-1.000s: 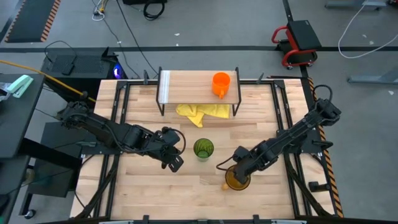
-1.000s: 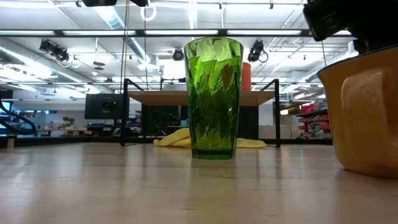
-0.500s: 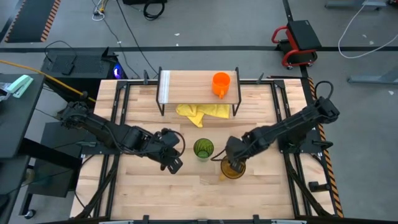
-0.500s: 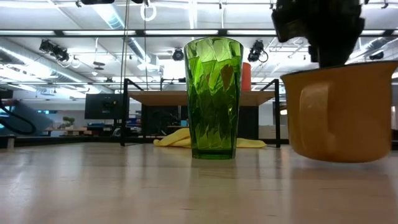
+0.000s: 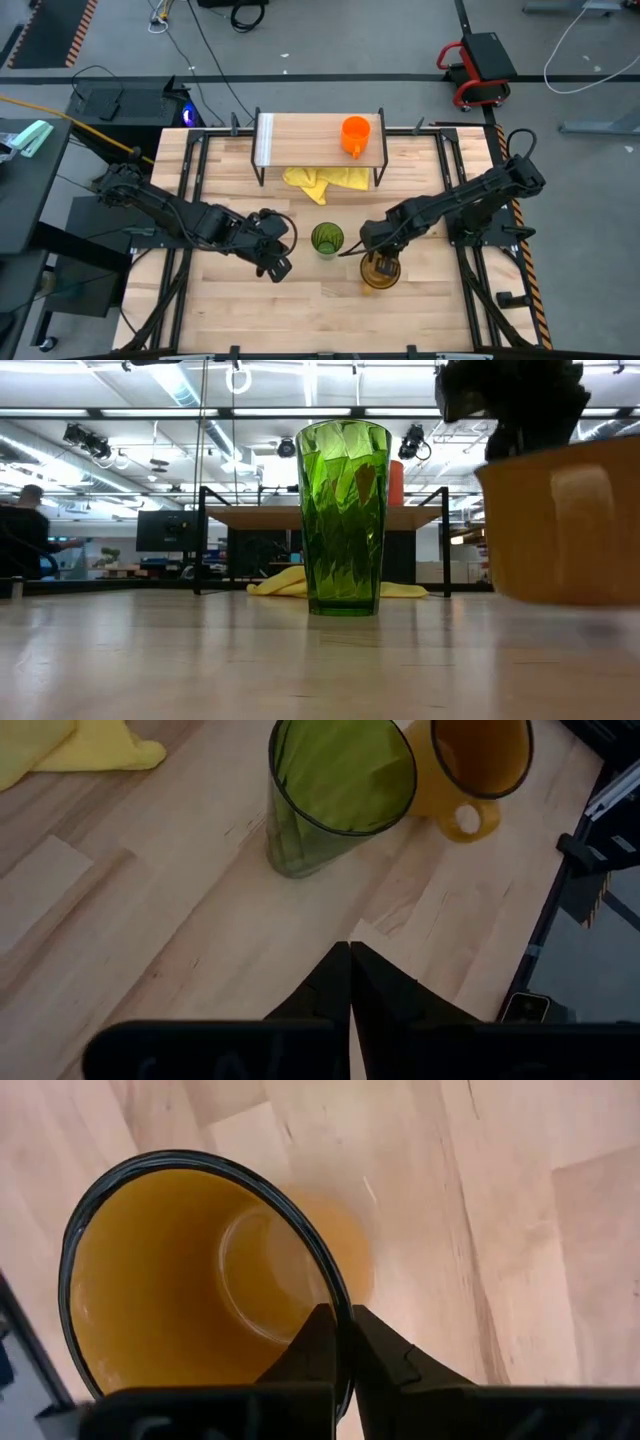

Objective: Stack small to large cups/mugs on shelf
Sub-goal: Put the yellow mug on the shelf

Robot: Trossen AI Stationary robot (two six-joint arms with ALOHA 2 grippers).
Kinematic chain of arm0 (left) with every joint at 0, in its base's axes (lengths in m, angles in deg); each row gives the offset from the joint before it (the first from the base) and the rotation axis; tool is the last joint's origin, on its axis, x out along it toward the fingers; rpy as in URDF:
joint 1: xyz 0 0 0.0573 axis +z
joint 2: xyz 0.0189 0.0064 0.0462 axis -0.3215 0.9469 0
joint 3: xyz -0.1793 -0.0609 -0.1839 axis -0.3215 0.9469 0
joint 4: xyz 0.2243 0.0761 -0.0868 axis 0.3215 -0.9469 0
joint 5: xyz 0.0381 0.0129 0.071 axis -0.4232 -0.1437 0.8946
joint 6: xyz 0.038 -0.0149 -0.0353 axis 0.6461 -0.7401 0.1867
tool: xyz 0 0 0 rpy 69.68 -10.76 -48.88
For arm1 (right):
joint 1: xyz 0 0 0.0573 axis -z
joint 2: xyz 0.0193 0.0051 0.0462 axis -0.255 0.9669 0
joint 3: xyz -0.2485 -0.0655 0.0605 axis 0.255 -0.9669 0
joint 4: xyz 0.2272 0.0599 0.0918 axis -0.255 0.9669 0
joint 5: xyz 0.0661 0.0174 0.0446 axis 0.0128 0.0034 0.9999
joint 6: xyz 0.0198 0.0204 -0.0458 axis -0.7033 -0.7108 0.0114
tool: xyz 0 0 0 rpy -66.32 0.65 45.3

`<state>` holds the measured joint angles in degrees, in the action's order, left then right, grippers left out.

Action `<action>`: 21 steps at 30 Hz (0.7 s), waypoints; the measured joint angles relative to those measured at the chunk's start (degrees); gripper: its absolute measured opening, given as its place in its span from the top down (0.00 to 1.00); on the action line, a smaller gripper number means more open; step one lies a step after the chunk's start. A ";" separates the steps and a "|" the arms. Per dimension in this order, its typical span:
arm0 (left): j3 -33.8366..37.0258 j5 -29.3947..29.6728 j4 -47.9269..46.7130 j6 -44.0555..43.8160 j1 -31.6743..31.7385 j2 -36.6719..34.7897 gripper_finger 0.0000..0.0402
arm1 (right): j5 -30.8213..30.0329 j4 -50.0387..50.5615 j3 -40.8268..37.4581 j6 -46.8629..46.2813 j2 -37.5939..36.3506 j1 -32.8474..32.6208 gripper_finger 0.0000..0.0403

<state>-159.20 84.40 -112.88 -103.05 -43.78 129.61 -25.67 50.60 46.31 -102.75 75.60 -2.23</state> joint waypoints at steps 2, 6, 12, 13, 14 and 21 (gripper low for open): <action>0.00 0.01 -0.07 0.05 0.05 0.00 0.95 | -0.05 2.63 2.41 0.53 0.00 -0.06 0.97; -0.02 0.44 -0.76 0.09 0.09 -0.02 0.94 | -2.85 14.15 10.61 2.23 -0.10 0.01 0.97; -0.02 1.79 -2.31 -0.02 0.47 -0.02 0.97 | -4.84 24.10 21.84 6.21 -0.17 3.57 0.97; -0.02 1.82 -2.32 -0.02 0.67 -0.02 0.98 | -4.83 25.35 23.20 7.03 -0.15 4.48 0.97; -0.02 1.88 -2.32 -0.04 0.89 -0.02 0.98 | -4.97 26.43 24.57 7.89 -0.13 5.36 0.97; -0.02 1.89 -2.28 -0.06 2.39 -0.02 0.94 | -7.19 30.88 32.37 14.80 -0.13 12.92 0.97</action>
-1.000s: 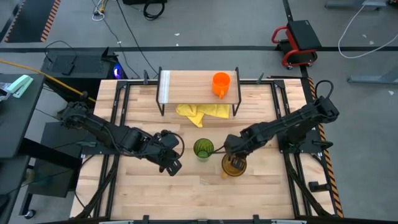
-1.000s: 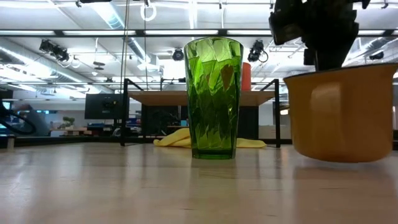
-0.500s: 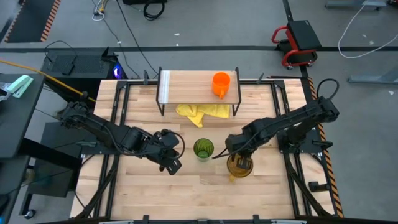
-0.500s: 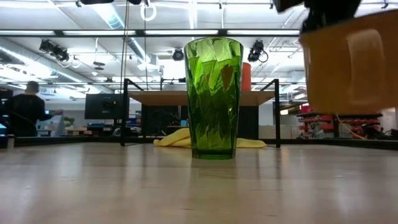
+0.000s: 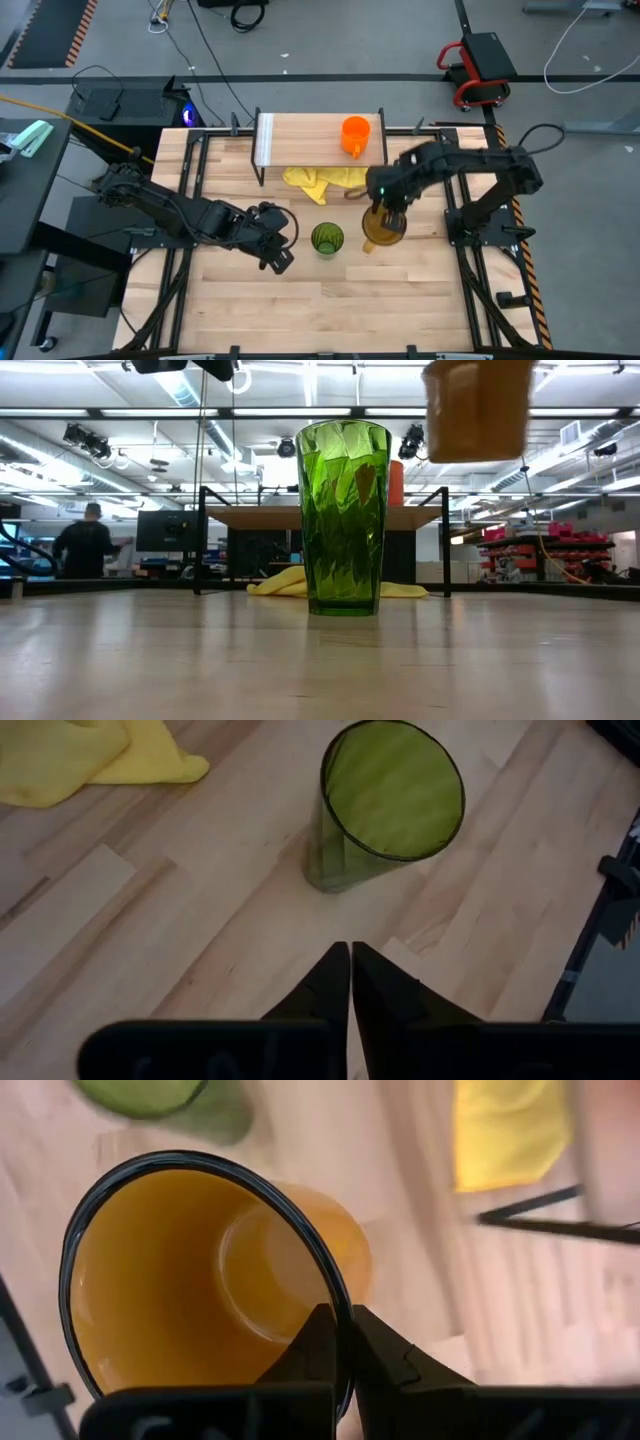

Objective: Stack small to large cups/mugs on shelf
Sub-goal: Put the yellow mug on the shelf

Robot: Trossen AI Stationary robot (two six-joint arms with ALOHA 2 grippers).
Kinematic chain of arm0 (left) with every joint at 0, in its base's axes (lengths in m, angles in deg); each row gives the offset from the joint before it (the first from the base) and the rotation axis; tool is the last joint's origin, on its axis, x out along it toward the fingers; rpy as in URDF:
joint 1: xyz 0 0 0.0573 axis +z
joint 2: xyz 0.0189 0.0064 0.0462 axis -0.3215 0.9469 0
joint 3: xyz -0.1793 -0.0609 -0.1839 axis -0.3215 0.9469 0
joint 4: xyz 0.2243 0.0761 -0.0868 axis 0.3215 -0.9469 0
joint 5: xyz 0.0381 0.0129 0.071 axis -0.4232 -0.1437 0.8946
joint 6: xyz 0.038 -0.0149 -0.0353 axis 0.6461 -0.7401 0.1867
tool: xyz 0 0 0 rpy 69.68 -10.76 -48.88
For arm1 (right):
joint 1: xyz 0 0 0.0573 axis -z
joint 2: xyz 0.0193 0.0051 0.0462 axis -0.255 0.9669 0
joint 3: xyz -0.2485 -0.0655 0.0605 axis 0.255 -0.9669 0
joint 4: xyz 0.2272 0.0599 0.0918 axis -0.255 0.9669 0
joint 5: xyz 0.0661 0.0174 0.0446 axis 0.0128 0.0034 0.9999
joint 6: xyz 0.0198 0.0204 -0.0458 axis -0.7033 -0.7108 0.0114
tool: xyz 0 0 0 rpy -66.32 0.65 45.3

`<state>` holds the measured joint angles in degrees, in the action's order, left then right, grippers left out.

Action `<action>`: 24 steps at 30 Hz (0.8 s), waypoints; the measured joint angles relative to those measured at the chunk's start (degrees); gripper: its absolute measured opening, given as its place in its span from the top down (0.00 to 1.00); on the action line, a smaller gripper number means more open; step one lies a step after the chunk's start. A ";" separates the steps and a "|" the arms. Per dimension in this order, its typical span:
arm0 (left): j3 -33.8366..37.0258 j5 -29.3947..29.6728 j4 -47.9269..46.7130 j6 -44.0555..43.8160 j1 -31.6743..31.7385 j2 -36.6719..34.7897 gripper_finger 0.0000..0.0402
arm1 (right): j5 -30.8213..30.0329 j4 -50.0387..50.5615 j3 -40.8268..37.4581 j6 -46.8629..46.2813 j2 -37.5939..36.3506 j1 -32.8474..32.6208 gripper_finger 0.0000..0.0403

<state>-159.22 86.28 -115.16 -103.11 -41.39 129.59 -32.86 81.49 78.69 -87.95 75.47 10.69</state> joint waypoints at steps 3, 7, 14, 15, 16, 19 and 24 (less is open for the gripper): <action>0.00 -0.01 0.02 -0.02 0.79 0.00 0.93 | -0.35 -0.15 2.19 3.38 0.00 3.79 0.97; 0.00 0.01 0.02 -0.83 2.17 0.00 0.93 | -0.67 0.52 4.82 8.77 0.16 8.38 0.97; 0.00 0.01 0.27 -1.90 5.39 0.00 0.97 | -0.67 0.20 10.12 18.32 3.62 15.01 0.97; 0.00 0.01 0.43 -1.92 5.96 -0.02 0.97 | -0.66 0.02 11.13 19.57 4.41 15.68 0.97; 0.00 0.01 0.40 -1.93 6.53 -0.02 0.97 | -0.75 0.01 12.43 20.89 5.50 16.31 0.97; 0.00 0.69 0.32 -1.95 8.47 -0.02 0.97 | -0.77 -0.14 16.77 24.99 9.05 17.87 0.97; 0.00 3.75 -0.80 -1.98 12.30 -0.02 0.94 | -0.59 -0.36 25.86 30.62 15.40 19.33 0.97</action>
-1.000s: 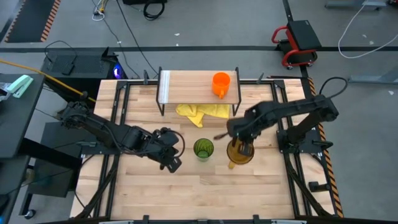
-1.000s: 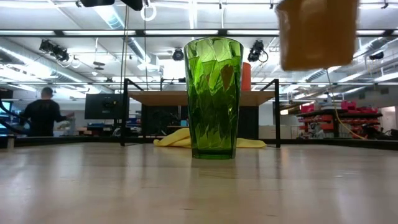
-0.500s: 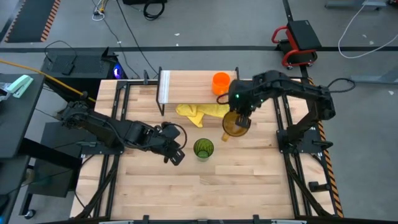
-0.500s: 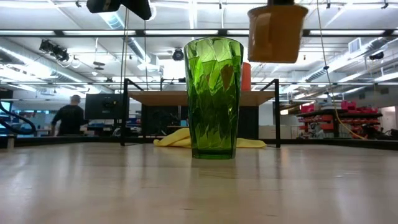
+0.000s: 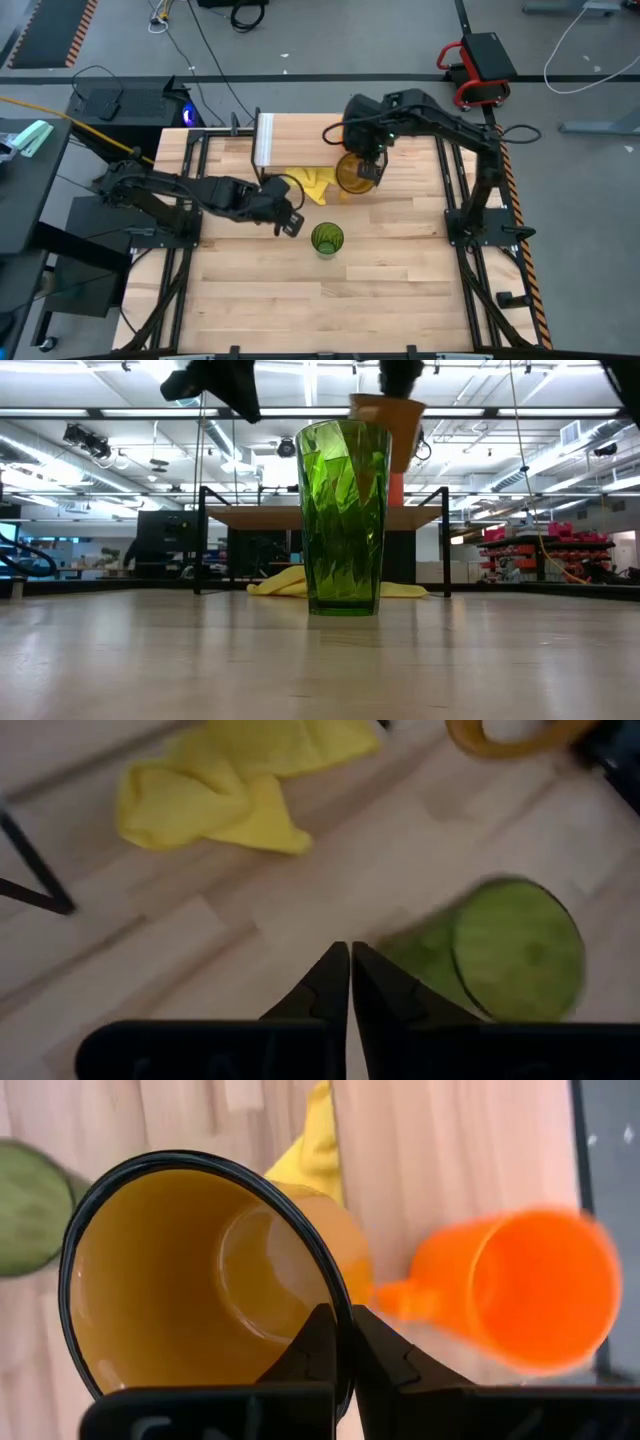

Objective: Stack small to large cups/mugs on shelf
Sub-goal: Put the yellow mug on the shelf

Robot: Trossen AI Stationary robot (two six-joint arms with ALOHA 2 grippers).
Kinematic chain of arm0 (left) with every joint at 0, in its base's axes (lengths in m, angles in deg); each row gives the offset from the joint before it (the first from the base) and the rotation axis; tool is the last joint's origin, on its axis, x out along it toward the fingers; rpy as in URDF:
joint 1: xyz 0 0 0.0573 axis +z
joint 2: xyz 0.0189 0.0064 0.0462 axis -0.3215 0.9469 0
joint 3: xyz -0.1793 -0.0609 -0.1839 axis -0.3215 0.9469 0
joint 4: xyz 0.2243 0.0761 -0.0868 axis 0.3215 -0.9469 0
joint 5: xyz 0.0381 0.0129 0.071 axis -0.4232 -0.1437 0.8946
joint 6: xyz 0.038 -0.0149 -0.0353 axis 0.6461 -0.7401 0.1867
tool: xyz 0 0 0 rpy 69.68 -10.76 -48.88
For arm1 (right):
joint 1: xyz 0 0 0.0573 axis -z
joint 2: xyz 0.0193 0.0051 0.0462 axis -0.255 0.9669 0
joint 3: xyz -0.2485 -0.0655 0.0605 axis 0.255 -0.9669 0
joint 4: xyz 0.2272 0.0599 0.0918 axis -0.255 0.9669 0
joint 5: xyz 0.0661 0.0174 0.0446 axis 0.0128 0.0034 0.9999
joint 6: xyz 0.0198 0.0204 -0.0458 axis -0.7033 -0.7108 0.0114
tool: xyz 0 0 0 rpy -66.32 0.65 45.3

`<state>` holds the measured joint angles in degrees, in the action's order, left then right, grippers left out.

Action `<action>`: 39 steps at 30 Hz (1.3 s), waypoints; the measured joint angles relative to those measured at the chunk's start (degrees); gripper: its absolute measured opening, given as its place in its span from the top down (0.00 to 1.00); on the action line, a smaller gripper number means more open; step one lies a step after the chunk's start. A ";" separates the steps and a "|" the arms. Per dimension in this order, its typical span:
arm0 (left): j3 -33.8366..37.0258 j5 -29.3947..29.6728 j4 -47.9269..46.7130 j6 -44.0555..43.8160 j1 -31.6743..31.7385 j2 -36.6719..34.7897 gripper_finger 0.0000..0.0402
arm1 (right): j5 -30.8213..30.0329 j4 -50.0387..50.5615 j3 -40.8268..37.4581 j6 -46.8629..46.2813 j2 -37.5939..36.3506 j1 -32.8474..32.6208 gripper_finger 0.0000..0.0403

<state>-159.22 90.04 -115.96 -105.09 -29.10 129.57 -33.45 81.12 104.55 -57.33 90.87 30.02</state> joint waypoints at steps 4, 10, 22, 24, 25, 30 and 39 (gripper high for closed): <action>0.00 0.55 -0.51 0.66 3.55 0.00 0.95 | 0.01 -0.33 6.95 2.49 4.55 1.21 0.97; 0.00 0.03 -0.97 6.65 8.25 -0.78 0.98 | 1.52 -3.02 9.29 4.09 7.26 3.04 0.97; 0.07 -3.73 -0.94 20.22 17.46 -3.64 0.94 | 4.46 -11.86 9.55 1.09 8.90 5.37 0.97; 0.04 -4.90 -0.33 22.14 19.22 -3.76 0.95 | 4.80 -12.72 9.61 0.40 8.86 6.07 0.97; 0.04 -5.54 -0.45 23.11 20.14 -3.73 0.96 | 4.90 -12.82 9.61 0.23 8.92 6.47 0.97; 0.04 -7.56 1.93 26.06 23.91 -3.69 0.98 | 4.86 -15.95 9.61 -0.23 9.95 8.37 0.97; 0.04 -9.95 9.84 27.54 28.92 -3.69 0.93 | 7.28 -15.90 9.61 3.61 12.81 11.86 0.97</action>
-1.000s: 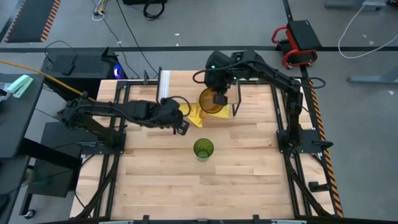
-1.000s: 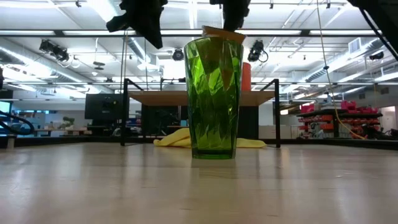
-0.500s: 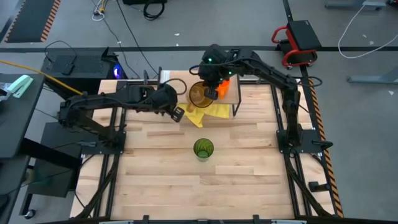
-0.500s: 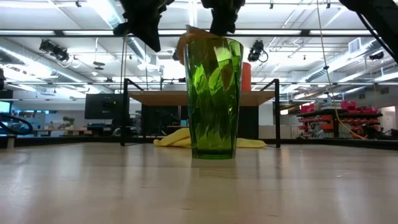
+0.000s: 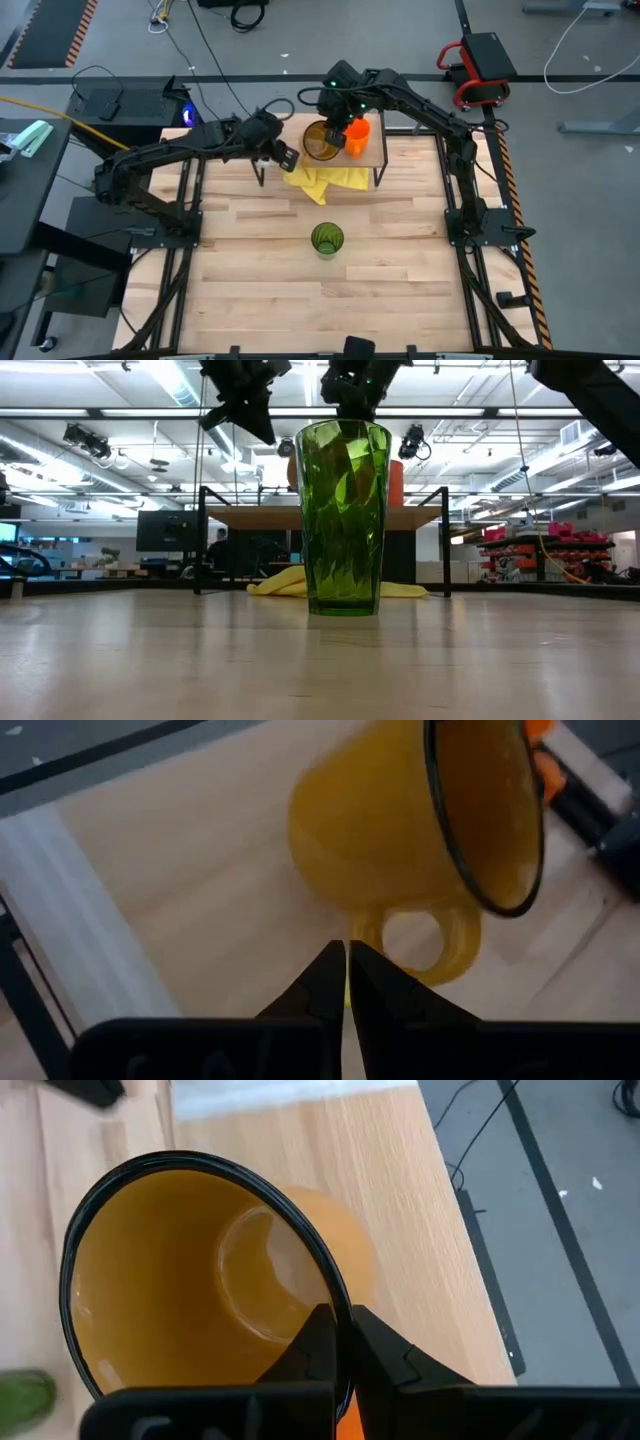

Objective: Stack small to large cups/mugs on shelf
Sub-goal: Put the yellow mug on the shelf

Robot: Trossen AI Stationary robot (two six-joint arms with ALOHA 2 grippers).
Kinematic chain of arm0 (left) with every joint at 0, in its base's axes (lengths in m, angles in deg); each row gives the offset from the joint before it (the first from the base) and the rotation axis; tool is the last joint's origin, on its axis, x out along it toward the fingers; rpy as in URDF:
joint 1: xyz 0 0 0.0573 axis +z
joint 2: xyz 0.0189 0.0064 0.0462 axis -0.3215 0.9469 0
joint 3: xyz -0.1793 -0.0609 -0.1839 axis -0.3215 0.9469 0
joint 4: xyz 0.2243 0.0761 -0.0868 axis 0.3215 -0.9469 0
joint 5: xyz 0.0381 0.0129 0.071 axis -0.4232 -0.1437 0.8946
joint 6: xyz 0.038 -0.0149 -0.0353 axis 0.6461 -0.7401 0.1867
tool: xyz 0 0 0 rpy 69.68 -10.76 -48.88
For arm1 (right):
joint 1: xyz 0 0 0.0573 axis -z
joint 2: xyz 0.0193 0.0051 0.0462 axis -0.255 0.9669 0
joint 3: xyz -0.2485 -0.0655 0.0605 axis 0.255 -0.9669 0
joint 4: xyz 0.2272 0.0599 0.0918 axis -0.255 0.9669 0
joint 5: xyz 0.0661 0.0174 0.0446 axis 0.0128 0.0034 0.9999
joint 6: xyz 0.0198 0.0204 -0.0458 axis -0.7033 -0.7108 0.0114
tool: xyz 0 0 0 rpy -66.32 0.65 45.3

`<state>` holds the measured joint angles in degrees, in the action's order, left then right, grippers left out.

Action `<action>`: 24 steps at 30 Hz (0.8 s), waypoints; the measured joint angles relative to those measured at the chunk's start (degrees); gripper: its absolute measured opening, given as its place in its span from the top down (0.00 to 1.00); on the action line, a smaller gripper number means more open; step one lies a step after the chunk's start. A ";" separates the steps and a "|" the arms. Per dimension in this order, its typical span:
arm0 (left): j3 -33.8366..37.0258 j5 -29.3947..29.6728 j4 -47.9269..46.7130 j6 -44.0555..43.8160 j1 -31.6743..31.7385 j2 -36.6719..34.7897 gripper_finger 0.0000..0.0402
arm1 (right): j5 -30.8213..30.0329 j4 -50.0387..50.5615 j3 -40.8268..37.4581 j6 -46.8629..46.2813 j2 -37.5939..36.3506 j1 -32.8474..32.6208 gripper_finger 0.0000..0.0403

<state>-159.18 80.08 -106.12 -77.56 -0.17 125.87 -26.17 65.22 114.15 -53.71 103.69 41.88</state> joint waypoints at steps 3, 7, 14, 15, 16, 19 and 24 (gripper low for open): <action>0.00 -0.06 0.88 -0.01 1.41 0.12 0.93 | 0.20 -0.26 -0.02 1.42 0.39 0.54 0.97; 0.00 -0.06 1.22 -0.01 3.02 0.81 0.96 | 0.99 0.01 0.00 2.57 1.18 1.37 0.97; 0.00 -2.86 2.55 0.02 4.16 3.62 0.97 | 0.84 -0.89 0.00 3.72 1.47 2.24 0.97; 0.00 -2.90 2.87 0.02 4.14 4.12 0.96 | 0.79 -1.32 0.00 3.74 1.47 2.22 0.97; 0.00 -3.06 3.36 0.02 4.14 4.61 0.96 | 0.91 -1.84 0.00 3.72 1.47 2.19 0.97; 0.00 -3.95 4.05 0.04 4.12 5.70 0.94 | 1.25 -2.31 0.00 3.71 1.47 2.15 0.97; 0.00 -4.21 4.35 0.30 4.14 7.05 0.94 | 1.21 -2.03 0.00 3.90 1.47 2.15 0.97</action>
<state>-159.18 75.87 -101.76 -77.26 3.96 132.92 -24.96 63.18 114.16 -49.82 105.15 44.03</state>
